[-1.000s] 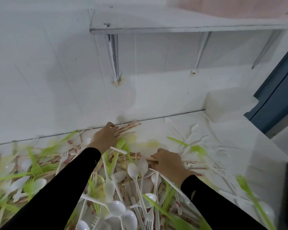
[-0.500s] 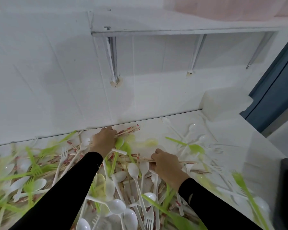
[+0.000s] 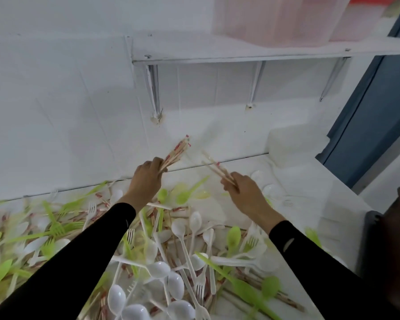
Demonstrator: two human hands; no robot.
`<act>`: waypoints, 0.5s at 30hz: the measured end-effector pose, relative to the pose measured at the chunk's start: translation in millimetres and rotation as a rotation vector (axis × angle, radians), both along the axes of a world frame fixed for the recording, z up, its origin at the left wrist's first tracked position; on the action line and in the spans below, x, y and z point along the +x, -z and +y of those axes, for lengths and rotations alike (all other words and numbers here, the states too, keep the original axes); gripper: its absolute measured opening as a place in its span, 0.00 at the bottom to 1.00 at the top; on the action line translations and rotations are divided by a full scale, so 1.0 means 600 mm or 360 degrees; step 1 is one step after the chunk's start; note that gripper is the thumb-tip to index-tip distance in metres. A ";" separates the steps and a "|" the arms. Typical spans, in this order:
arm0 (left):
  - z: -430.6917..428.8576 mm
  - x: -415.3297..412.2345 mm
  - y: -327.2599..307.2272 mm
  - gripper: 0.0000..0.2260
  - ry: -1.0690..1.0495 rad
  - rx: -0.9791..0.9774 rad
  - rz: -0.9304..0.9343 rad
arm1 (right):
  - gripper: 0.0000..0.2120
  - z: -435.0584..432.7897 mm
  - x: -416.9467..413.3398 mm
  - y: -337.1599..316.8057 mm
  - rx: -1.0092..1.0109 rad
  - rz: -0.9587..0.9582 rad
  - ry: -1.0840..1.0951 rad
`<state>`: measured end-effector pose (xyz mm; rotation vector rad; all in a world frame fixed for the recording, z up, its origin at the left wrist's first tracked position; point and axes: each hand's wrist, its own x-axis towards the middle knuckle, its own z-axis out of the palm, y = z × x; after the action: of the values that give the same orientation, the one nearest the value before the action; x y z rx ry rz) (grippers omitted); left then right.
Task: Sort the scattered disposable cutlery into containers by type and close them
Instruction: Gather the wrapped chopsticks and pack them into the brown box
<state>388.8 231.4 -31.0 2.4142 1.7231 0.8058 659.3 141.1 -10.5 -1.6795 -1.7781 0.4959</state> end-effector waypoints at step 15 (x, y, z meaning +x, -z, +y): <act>-0.159 0.182 -0.012 0.07 0.0297 -0.0725 -0.0430 | 0.15 -0.184 0.047 -0.021 0.0211 0.1242 0.0139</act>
<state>498.0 136.0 -24.0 2.0180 1.3763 0.6015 687.5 30.5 2.2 -1.2174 -1.1301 0.8329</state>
